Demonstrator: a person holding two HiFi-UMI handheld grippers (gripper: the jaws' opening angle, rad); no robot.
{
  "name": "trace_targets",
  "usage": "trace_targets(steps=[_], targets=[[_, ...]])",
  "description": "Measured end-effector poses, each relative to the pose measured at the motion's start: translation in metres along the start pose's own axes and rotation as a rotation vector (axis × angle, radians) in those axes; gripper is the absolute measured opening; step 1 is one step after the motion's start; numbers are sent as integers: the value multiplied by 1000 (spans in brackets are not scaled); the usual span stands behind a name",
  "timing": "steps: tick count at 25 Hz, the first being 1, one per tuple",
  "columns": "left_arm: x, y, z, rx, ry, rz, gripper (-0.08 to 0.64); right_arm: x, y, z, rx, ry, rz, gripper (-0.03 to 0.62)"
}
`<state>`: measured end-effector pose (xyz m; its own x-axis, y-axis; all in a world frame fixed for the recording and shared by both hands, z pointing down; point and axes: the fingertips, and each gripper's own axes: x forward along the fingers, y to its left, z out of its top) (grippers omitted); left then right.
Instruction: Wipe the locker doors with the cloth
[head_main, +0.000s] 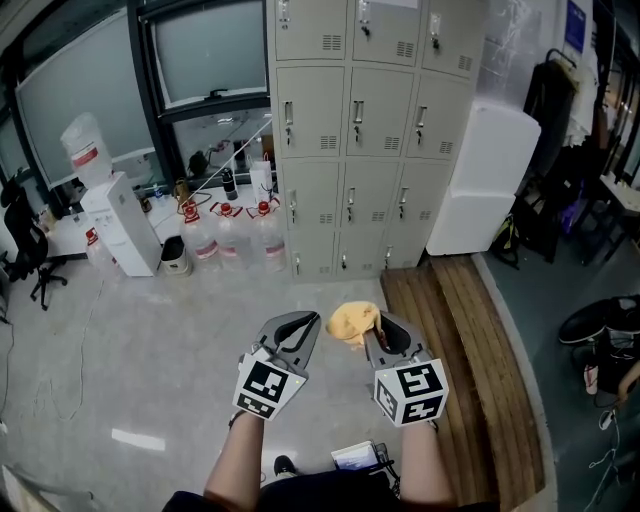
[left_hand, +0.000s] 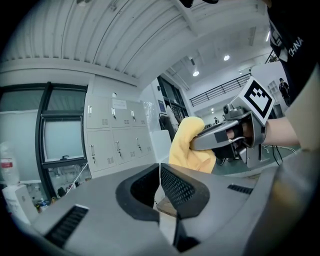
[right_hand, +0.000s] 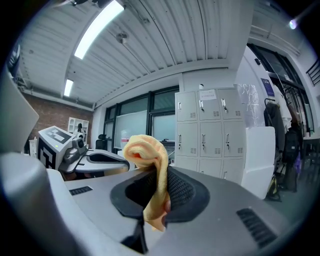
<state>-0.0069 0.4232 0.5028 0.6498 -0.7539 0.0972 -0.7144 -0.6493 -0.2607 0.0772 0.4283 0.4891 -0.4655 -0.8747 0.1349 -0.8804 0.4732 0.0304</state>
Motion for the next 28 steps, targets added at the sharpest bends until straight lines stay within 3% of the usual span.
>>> trace_targets(steps=[17,23,28], targets=[[68,-47,-9,-14,43,27,25,-7,-82,-22,19,7,10,71],[93,-26,-25,-38,57,38,25,23,-95,-36,35,32,23,71],[121,18,-43,-35,55,12,25,77,-107,-39,57,42,-13,71]])
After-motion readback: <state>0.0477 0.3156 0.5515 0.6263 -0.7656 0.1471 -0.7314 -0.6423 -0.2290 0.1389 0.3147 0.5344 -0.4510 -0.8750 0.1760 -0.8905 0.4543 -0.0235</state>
